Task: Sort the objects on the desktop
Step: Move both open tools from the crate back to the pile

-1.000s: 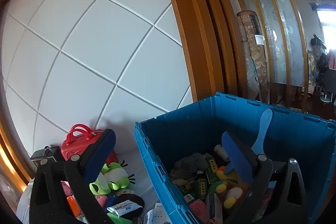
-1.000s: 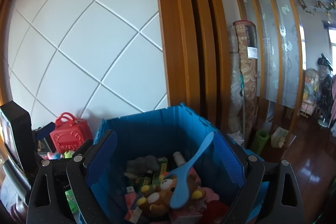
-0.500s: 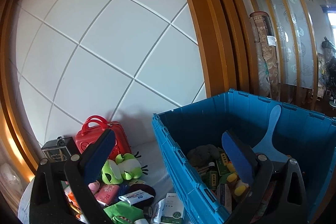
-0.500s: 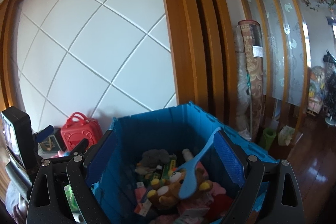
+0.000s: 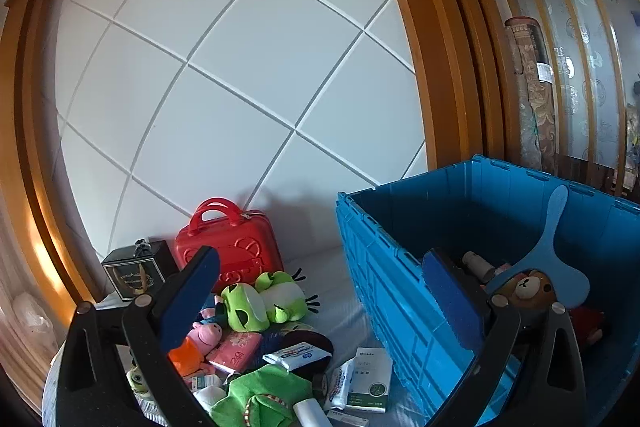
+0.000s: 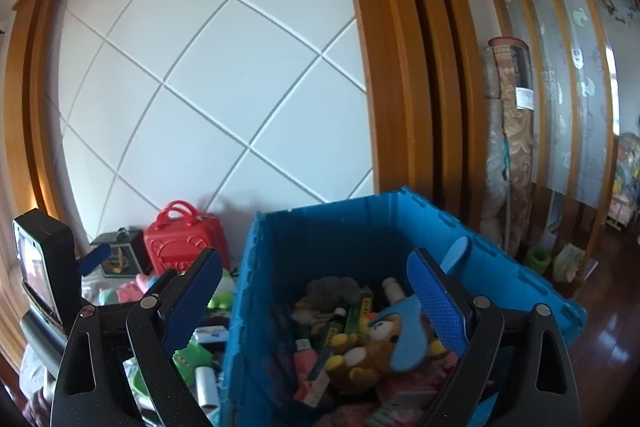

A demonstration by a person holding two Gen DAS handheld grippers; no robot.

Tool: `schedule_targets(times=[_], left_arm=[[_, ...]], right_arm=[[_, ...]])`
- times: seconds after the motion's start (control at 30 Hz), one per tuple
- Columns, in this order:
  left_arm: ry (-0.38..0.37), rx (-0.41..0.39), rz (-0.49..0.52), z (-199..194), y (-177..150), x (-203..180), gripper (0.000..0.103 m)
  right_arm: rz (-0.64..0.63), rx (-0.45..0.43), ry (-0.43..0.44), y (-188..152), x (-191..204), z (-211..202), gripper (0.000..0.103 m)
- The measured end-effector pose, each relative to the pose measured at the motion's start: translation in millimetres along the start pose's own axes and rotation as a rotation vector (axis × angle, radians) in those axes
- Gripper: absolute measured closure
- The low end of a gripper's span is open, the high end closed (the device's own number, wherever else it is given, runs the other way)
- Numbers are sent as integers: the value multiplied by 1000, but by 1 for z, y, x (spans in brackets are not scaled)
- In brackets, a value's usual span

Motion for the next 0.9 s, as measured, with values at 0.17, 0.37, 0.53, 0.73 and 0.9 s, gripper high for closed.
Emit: schedule_targets(times=[0.17, 0.37, 0.53, 0.73, 0.9], left_arm=[[24, 8, -16, 1, -10, 36, 0], [63, 20, -28, 0, -34, 99, 0], [108, 49, 4, 0, -70, 168, 0], [164, 95, 35, -7, -115, 264, 0], [208, 138, 66, -1, -149, 322, 0]], right_arm=[[-11, 12, 28, -3, 33, 6, 8], [-24, 25, 57, -9, 85, 16, 8], [-24, 54, 87, -24, 141, 34, 1], [-28, 103, 131, -52, 217, 65, 1], [-4, 153, 176, -84, 273, 94, 1]])
Point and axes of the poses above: each gripper's, at about its wrist camera, not at the fingertips, and z roughly the way its jaws point, x to its left, y to its top, the point moved 7 cm from there along z, roughly the way its jaws point, and after that the axes turned 6 degrees about -x, right-handed, at the moved point
